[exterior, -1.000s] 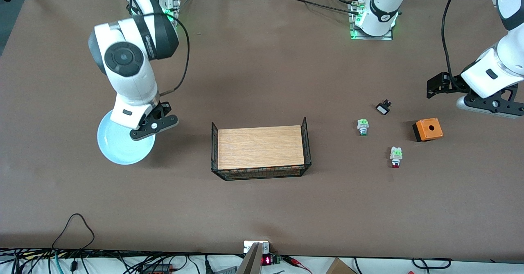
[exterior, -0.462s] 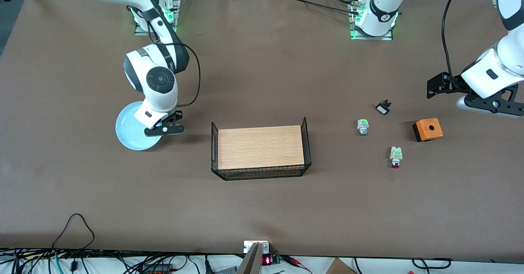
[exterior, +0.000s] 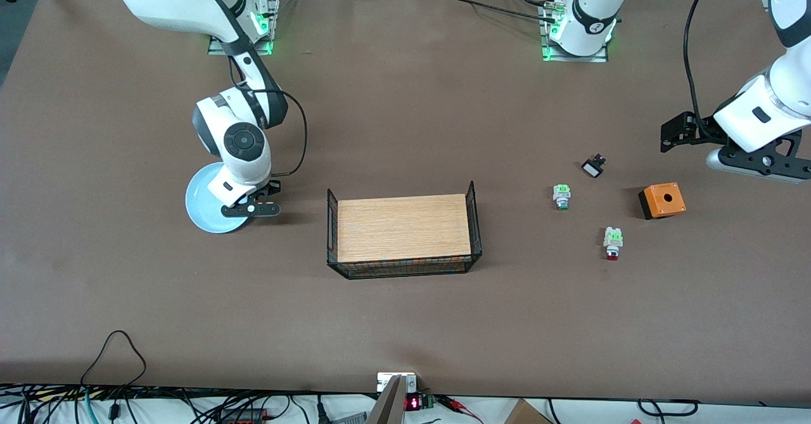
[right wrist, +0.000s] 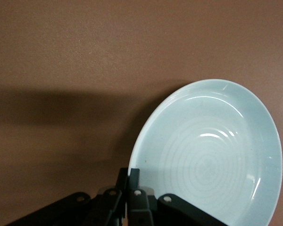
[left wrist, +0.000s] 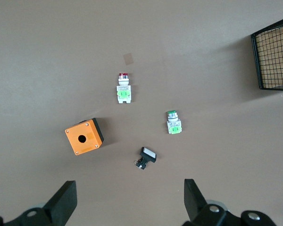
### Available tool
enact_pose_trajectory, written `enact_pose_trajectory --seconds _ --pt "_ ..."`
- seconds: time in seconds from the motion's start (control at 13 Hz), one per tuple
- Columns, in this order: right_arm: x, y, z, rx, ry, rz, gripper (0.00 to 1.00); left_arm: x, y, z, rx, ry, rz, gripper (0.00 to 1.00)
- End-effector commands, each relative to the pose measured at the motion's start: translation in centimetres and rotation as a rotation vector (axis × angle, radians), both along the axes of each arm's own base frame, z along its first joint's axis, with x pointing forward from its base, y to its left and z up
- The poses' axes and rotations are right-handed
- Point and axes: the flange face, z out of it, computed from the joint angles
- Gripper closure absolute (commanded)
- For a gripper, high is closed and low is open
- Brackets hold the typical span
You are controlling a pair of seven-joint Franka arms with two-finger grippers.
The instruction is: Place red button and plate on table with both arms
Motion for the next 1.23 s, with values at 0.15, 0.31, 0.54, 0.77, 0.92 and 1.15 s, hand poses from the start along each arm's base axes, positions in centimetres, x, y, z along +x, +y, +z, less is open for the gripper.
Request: enact_pose_trajectory --seconds 0.15,0.31,0.54,0.77,0.92,1.15 --pt "-0.1 -0.1 0.3 0.000 -0.029 -0.047 0.20 0.0 0.0 0.0 0.012 -0.007 -0.015 0.00" --pt "0.4 -0.2 2.3 0.012 -0.052 -0.031 0.00 0.0 0.0 0.0 0.012 -0.007 -0.015 0.00" --pt "2.3 -0.5 7.4 0.010 -0.053 -0.084 0.00 0.0 0.0 0.0 0.012 -0.007 -0.015 0.00" --pt "5.3 -1.9 14.0 0.150 0.083 -0.109 0.00 0.0 0.0 0.0 0.012 -0.007 -0.015 0.00" --pt "6.8 -4.7 17.4 0.209 0.127 -0.134 0.00 0.0 0.0 0.0 0.012 -0.006 -0.015 0.00" --pt "6.8 -7.3 22.8 0.238 0.111 -0.064 0.00 0.0 0.2 0.0 0.012 -0.005 -0.015 0.00"
